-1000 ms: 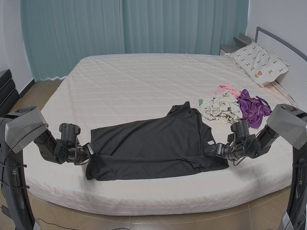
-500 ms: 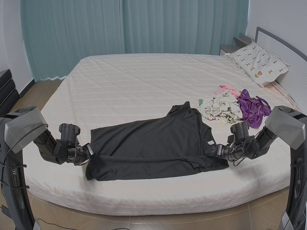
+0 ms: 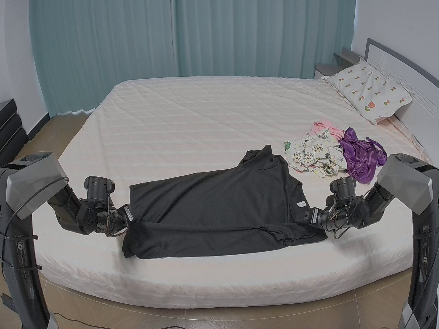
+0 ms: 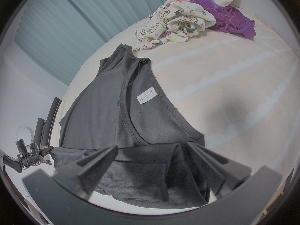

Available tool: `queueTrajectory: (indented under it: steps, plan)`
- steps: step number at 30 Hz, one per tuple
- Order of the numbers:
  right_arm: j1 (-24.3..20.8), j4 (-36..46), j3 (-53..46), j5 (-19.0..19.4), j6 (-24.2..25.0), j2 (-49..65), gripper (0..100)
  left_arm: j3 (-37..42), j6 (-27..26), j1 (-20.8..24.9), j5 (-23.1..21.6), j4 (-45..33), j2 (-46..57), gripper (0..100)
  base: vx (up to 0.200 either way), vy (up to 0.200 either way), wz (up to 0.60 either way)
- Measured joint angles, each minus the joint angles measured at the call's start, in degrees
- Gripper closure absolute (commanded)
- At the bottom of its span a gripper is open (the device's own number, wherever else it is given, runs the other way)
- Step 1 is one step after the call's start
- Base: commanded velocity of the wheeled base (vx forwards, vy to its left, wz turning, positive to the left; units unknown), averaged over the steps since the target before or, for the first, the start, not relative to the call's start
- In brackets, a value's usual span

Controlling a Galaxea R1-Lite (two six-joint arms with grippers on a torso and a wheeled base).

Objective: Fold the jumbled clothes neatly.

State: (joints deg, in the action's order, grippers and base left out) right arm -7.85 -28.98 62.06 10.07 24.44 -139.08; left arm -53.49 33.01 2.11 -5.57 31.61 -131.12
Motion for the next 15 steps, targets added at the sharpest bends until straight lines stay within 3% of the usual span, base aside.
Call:
queueTrajectory:
  steps: [15]
  plan:
    - [0.61,-0.13,-0.77,0.71,1.45,0.74,100,0.07,0.11,-0.1,0.22,-3.04,1.24,100,0.0,0.0,0.0]
